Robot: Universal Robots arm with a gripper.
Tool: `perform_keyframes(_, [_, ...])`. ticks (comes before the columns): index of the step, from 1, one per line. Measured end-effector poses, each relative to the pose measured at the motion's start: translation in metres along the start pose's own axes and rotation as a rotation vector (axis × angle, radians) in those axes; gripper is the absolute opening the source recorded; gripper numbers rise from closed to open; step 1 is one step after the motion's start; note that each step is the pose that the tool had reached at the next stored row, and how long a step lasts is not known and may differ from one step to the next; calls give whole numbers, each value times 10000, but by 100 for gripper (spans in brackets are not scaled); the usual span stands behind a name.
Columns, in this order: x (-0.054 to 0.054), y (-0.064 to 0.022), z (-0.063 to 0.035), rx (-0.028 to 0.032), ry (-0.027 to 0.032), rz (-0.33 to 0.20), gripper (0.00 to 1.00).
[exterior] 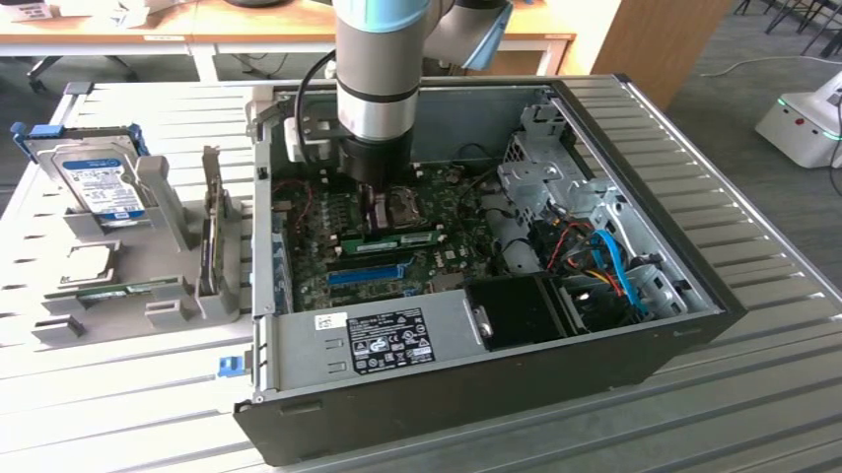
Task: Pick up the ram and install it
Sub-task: 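Press down the ram until it locks into place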
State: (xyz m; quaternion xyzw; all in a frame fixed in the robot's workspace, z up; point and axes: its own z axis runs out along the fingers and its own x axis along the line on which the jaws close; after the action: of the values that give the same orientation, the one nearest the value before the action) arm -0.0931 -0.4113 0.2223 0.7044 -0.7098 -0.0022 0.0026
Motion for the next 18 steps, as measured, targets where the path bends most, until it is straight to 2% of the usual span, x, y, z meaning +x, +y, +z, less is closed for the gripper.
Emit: perform_keyframes(18, [-2,-2,-19,11,-15,-1,10])
